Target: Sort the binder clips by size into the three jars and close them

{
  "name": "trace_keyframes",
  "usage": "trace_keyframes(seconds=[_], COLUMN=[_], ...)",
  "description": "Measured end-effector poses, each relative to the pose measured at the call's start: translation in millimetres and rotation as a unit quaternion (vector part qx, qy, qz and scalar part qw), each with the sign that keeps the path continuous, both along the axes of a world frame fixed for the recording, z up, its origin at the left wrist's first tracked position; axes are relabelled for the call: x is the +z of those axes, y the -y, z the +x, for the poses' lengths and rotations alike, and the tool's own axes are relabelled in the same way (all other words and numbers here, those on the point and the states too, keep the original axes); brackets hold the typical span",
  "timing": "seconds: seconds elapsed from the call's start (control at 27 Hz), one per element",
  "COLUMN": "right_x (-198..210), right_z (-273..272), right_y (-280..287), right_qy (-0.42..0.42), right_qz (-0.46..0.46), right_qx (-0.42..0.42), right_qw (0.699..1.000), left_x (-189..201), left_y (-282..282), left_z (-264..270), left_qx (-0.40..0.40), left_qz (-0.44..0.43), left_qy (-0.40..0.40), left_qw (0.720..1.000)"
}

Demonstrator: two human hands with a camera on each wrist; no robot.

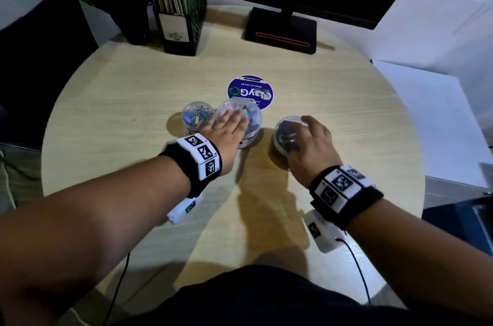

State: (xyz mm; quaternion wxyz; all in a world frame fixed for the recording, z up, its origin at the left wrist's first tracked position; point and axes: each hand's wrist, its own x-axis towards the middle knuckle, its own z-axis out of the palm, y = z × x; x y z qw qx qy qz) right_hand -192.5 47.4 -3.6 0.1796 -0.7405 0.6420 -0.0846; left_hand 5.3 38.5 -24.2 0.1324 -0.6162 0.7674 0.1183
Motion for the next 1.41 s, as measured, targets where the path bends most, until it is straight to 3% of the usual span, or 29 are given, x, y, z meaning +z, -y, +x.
trace_keyframes(seconds=[0.22,0.56,1.0,1.22,1.37,1.41], right_x=[-20,10,-7,-10,-11,-12], right_z=[-12,-9,-12,-9,-8,-9], right_y=[-17,28,30,25,18,18], right_qy=[-0.054,-0.164,-0.124,-0.14,-0.157,-0.148], right_qz=[0.014,-0.008,-0.012,0.024,0.015,0.001], right_qx=[0.047,0.082,0.129,0.11,0.123,0.12], right_qw=[0.997,0.983,0.984,0.984,0.98,0.982], left_x=[-11,-2,-7,-21,-48,-51], left_y=[-10,-12,-14,-13,-14,-12], left_z=[-15,-19,-21,-19,-18,-15], left_qx=[-0.006,0.005,0.008,0.017,-0.004,-0.018], left_qz=[-0.027,0.002,-0.022,-0.074,-0.208,-0.202], left_qy=[0.013,0.003,0.013,0.015,-0.026,-0.013], left_qw=[1.0,1.0,1.0,0.997,0.978,0.979])
